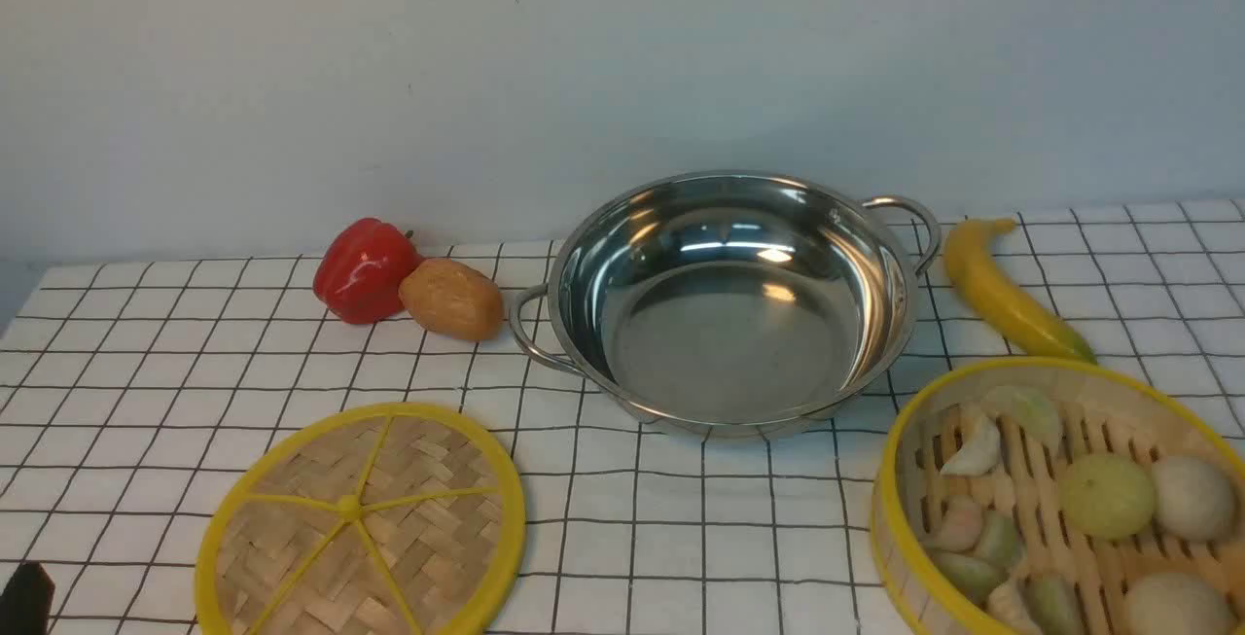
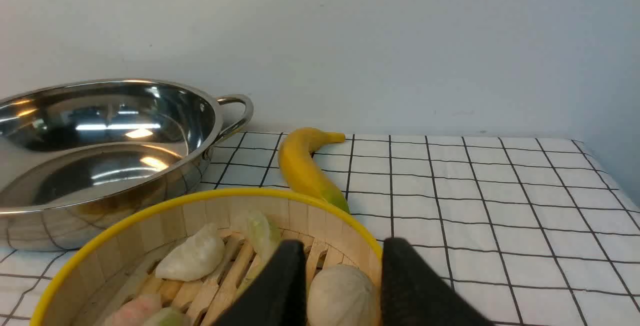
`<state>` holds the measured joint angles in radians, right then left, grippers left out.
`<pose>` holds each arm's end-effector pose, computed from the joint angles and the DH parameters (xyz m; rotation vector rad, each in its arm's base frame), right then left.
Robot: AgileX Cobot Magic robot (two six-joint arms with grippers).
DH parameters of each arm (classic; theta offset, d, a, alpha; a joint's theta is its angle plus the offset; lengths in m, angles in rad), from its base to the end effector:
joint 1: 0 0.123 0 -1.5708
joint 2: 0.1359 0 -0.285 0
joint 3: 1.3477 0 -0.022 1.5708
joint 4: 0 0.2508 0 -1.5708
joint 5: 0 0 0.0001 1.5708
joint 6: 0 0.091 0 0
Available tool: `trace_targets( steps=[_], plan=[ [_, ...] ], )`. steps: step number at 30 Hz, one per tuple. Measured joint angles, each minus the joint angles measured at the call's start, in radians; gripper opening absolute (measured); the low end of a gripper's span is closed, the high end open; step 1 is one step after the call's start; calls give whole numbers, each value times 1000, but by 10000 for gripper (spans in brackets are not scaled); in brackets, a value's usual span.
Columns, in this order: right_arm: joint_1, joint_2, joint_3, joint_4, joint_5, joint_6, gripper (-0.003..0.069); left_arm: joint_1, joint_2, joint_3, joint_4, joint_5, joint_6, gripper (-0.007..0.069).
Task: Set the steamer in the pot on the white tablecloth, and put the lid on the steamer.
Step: 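Reach for and grasp the rim of the bamboo steamer holding the buns with the right gripper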
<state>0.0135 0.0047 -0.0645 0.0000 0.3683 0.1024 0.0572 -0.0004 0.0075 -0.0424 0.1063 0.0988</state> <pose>0.0514 0.0007 0.2014 0.0797 1.7911 0.0831 0.0567 0.0028 0.2010 0.0031 1.5975 0.0849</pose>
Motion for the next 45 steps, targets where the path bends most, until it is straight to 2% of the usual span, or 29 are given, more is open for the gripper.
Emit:
trace_targets(
  steps=[33,36,38,45],
  plan=[
    [0,0,0,0,0,0,240,0,0,0,0,0,0,243],
    [0,0,0,0,0,0,240,0,0,0,-7,0,-26,243],
    [0,0,0,30,0,16,240,0,0,0,-34,0,-74,243],
    [0,0,0,313,0,115,240,0,0,0,-199,0,-304,243]
  ],
)
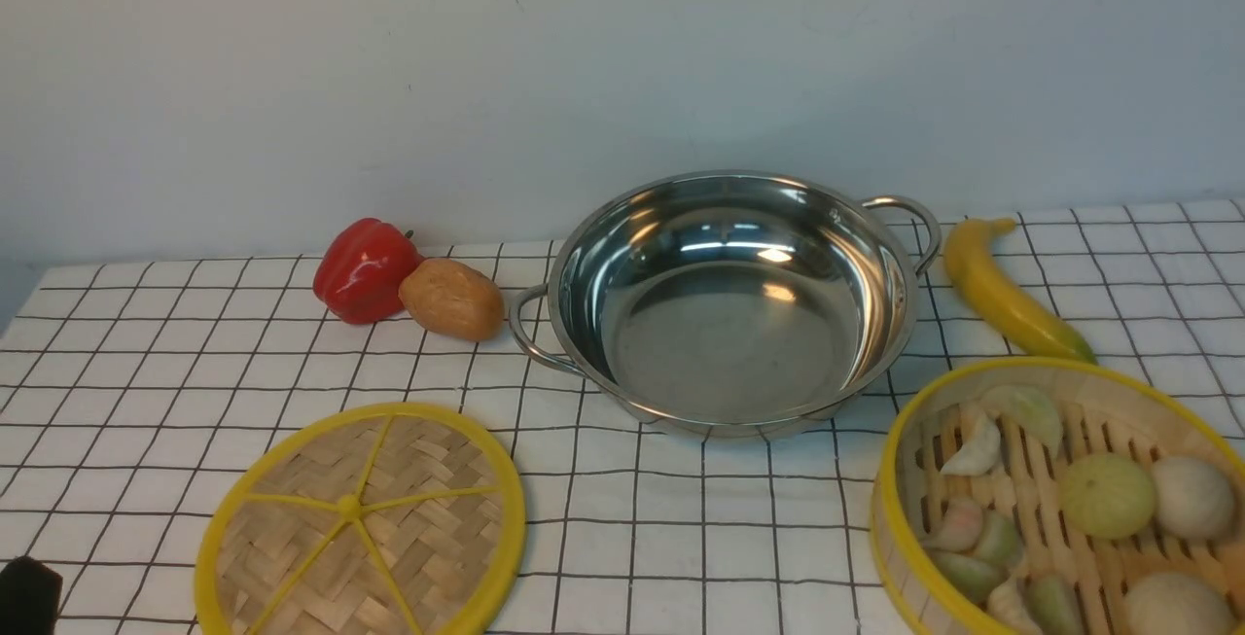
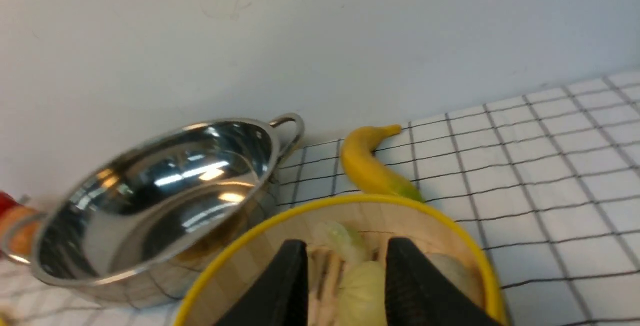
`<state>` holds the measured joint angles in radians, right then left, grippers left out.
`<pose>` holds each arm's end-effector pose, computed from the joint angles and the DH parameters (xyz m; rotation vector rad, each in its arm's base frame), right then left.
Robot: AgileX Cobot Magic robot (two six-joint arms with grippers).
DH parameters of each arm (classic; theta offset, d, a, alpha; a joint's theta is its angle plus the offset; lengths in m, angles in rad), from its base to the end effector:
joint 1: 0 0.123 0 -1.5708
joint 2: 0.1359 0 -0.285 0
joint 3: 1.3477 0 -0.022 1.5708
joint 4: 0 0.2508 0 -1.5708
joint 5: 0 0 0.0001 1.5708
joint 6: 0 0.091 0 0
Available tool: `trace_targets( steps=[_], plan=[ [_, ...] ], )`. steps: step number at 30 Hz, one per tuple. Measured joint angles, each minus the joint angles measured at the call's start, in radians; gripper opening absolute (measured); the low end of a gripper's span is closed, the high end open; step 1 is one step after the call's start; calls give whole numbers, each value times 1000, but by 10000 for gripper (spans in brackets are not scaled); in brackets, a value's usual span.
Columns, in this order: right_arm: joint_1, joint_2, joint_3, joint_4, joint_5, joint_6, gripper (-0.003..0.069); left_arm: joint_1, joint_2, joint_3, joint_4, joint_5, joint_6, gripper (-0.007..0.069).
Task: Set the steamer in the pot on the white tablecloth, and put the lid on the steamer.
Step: 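Reach for and grasp the rim of the bamboo steamer holding the buns with the right gripper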
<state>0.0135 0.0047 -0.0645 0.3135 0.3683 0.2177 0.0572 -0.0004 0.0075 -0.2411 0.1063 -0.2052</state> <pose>0.0511 0.0108 0.2029 0.3639 1.7621 0.4761 0.0568 0.0009 0.2013 -0.3791 1.5578 -0.3218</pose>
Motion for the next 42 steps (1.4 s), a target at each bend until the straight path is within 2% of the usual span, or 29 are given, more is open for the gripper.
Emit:
trace_targets(
  steps=[1,6,19,23,25,28,31,35,39,40,42],
  plan=[
    [0,0,0,78,0,25,240,0,0,0,-35,0,-45,243],
    [0,0,0,262,-4,79,240,0,0,0,-86,-6,-97,243],
    [0,0,-6,395,-60,91,240,0,0,0,-89,-274,-124,243],
    [0,0,-55,434,-175,91,240,0,0,-3,-70,-389,-129,243],
    [0,-1,-94,437,-248,88,240,0,5,-29,-27,-392,-129,243],
    [0,0,-183,405,-317,57,240,0,51,-125,106,-311,-126,243],
    [0,52,-281,345,-277,17,240,0,135,-229,213,-165,-124,243],
    [0,179,-396,269,-116,-35,240,0,272,-342,295,4,-122,243],
    [0,417,-564,154,222,-86,240,0,518,-503,320,252,-104,243],
    [0,429,-579,143,237,-88,240,0,540,-516,322,275,-95,243],
    [0,587,-667,58,414,-92,240,0,687,-596,323,426,-35,243]
  ],
)
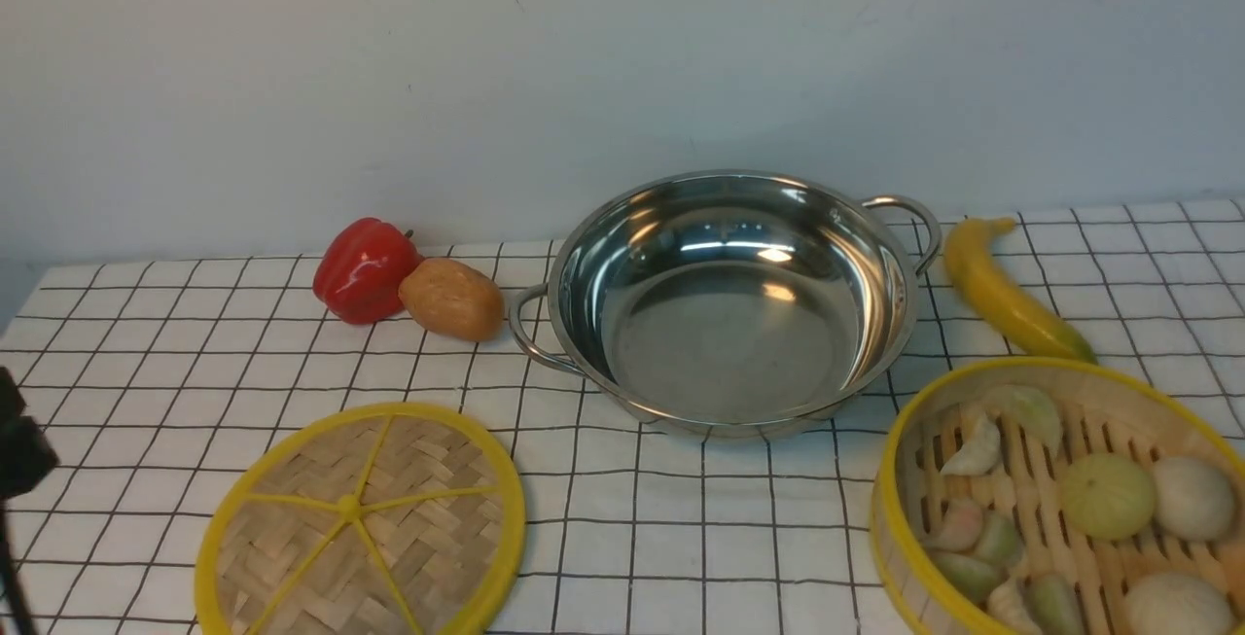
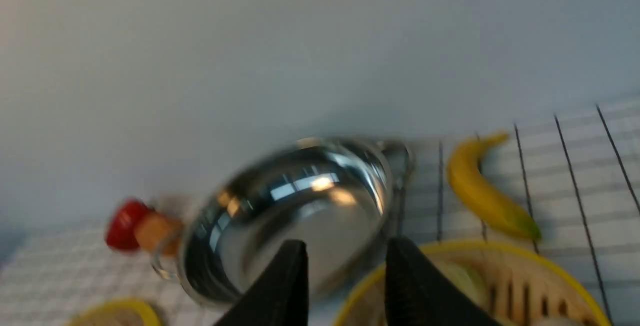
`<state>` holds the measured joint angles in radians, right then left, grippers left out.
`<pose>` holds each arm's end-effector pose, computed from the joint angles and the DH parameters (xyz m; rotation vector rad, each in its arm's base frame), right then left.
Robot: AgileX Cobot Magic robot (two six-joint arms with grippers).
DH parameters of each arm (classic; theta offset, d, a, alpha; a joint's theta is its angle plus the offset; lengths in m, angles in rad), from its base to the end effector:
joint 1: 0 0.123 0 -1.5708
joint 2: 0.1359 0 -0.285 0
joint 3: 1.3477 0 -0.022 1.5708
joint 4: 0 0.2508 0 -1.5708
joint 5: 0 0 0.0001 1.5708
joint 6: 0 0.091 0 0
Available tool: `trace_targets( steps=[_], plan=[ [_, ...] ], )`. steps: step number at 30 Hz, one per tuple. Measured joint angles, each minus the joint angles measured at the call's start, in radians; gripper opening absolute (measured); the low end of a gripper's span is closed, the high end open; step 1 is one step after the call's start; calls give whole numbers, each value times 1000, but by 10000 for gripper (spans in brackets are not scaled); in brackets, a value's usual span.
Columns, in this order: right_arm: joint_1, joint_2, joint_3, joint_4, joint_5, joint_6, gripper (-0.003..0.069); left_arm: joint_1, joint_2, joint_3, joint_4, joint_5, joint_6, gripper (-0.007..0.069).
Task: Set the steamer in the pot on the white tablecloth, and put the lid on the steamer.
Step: 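Reach for and grasp the rim of the bamboo steamer holding the buns with the right gripper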
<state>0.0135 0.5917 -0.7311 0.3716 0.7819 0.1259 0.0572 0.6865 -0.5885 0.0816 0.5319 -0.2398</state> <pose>0.1026 0.0247 0.3465 0.2442 2.0995 0.5167 0.1345 0.0115 0.3042 -0.2633 2.0951 -0.0234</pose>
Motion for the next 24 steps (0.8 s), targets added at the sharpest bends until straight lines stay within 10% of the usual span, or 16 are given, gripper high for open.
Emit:
trace_targets(
  steps=[13,24],
  plan=[
    [0,434,-87,-355,279,39,240,0,547,-151,-377,306,568,243],
    [-102,592,-89,-393,286,65,240,0,648,-154,-429,244,634,243]
  ],
)
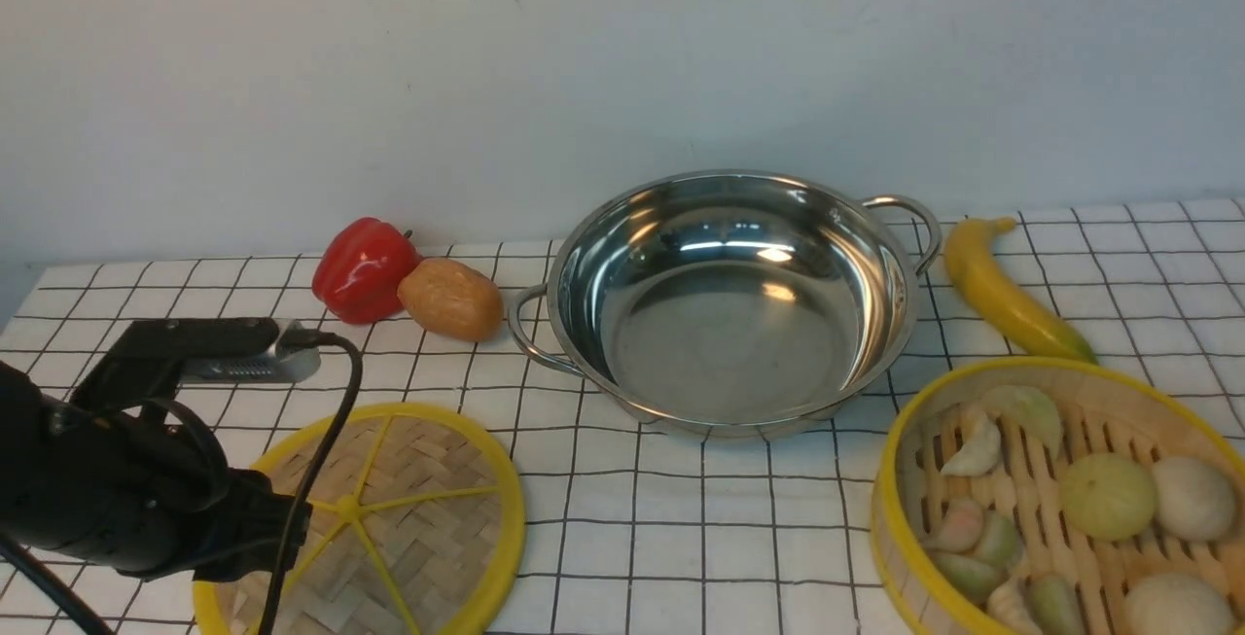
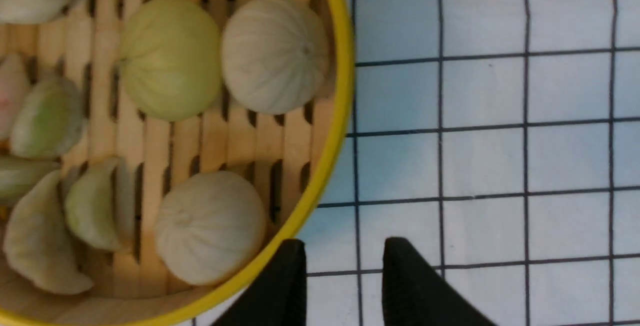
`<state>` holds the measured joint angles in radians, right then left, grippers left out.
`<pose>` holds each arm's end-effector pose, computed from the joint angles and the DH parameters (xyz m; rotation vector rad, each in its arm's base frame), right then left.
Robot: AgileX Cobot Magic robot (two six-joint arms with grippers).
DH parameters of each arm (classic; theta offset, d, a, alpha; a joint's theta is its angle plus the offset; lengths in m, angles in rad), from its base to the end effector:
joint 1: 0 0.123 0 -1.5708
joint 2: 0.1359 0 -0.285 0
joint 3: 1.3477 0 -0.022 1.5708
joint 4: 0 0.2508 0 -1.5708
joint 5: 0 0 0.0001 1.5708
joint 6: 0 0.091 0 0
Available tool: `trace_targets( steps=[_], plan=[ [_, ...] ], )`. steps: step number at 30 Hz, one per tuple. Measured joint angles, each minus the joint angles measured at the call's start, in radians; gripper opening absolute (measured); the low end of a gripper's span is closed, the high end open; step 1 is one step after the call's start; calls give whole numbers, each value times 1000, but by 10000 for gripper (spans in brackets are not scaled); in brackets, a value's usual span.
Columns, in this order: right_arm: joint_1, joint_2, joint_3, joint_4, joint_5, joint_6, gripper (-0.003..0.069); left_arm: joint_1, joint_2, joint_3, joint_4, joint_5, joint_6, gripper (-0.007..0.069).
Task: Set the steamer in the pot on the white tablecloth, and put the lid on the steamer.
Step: 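Reach for and grasp the rim of the bamboo steamer holding the buns with the right gripper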
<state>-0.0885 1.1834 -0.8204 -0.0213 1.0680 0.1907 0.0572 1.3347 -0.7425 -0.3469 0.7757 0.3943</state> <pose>0.1959 -0.0191 0.2632 0.3937 2.8872 -0.0119 0.2303 -0.0085 0.2206 0.1720 2.7806 -0.2900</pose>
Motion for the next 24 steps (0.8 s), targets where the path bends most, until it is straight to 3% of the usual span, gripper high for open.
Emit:
trace_targets(
  steps=[7,24],
  plan=[
    [-92,88,0,94,-56,-39,240,0,1,0,-4,-22,1,243],
    [-93,281,0,150,-164,-69,240,0,1,0,-8,-22,2,243]
  ],
)
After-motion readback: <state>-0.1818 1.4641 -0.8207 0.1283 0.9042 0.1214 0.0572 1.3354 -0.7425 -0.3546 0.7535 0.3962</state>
